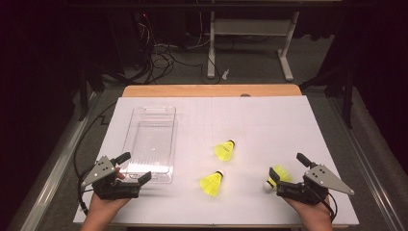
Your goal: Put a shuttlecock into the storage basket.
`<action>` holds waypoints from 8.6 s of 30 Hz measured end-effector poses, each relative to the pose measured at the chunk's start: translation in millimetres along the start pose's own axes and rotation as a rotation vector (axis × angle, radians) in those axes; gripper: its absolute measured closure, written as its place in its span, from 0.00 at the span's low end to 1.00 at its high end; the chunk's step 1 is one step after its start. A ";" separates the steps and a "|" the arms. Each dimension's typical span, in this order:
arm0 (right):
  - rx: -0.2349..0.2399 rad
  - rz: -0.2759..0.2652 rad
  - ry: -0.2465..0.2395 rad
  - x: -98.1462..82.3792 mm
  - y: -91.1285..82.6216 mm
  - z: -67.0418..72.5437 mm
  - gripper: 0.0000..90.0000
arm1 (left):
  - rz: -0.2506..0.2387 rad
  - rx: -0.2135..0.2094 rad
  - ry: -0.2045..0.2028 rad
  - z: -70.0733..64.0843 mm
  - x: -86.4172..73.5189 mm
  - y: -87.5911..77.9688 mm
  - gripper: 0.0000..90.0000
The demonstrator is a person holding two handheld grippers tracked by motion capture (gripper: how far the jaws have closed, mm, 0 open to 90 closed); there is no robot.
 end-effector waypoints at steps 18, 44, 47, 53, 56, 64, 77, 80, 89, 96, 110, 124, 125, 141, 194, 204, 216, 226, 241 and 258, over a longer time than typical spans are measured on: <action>0.004 0.003 0.005 -3.7 -4.6 -0.9 0.00 | -0.003 -0.004 0.003 -1.5 -0.6 -2.2 0.00; 0.030 0.013 -0.002 -6.0 -4.0 0.8 0.00 | -0.004 0.007 0.019 0.7 1.4 -3.7 0.01; 0.028 0.013 -0.002 -6.2 -4.3 0.1 0.00 | 0.001 0.019 0.021 3.3 1.6 -5.5 0.01; 0.023 0.017 0.005 -6.7 -5.3 -1.0 0.01 | -0.013 0.065 -0.014 18.8 2.7 -17.7 0.01; 0.021 0.017 0.006 -6.5 -4.8 -1.0 0.01 | -0.015 0.072 -0.031 23.3 1.8 -21.3 0.01; 0.023 0.023 0.004 -7.1 -4.5 -1.0 0.01 | -0.004 0.111 -0.049 38.4 -2.8 -32.3 0.01; 0.023 0.024 0.002 -7.4 -6.9 -2.0 0.00 | 0.028 0.133 -0.043 44.6 -5.4 -37.9 0.00; 0.023 0.026 0.002 -7.4 -6.8 -1.9 0.00 | 0.016 0.133 -0.068 47.4 -5.7 -40.6 0.00; 0.024 0.029 -0.005 -8.3 -7.5 -0.3 0.00 | 0.045 0.107 -0.080 45.4 -6.9 -42.1 0.01; 0.021 0.031 0.003 -9.0 -8.4 -0.6 0.00 | 0.109 0.108 -0.089 43.5 -17.1 -42.1 0.01; 0.031 0.049 0.003 -12.8 -6.9 1.5 0.00 | 0.239 0.128 -0.099 42.9 -42.4 -44.0 0.01; 0.037 0.065 0.005 -16.2 -5.8 2.4 0.00 | 0.376 0.112 -0.107 41.3 -54.7 -33.9 0.01; 0.036 0.065 0.004 -16.2 -5.9 2.2 0.00 | 0.380 0.113 -0.109 41.0 -55.1 -33.4 0.01; 0.038 0.069 -0.007 -16.9 -4.1 3.2 0.00 | 0.458 0.131 -0.113 41.2 -58.3 -30.7 0.01; 0.057 0.063 0.028 -13.5 -9.8 2.4 0.00 | 0.920 0.058 -0.209 29.9 -51.5 -19.4 0.01; 0.059 0.060 0.021 -14.2 -10.4 1.7 0.00 | 0.968 0.032 -0.215 27.3 -51.0 -21.5 0.01; 0.060 0.068 0.020 -15.8 -9.3 2.7 0.00 | 1.043 0.026 -0.181 22.1 -52.5 -24.0 0.01; 0.063 0.070 0.023 -15.9 -9.3 3.1 0.00 | 1.066 0.000 -0.163 12.4 -47.7 -22.2 0.01; 0.074 0.069 0.013 -15.5 -8.9 5.8 0.00 | 1.069 -0.066 -0.130 -12.6 -37.6 -7.2 0.01; 0.076 0.071 0.016 -15.5 -8.1 6.1 0.00 | 1.107 -0.145 -0.065 -49.2 -31.5 19.3 0.01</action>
Point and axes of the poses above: each handheld gripper's, and its own axes: y roughly forward along the jaws, x roughly out of its top, z roughly to its left, the point moved 5 cm from there along y, roughly forward along the jaws
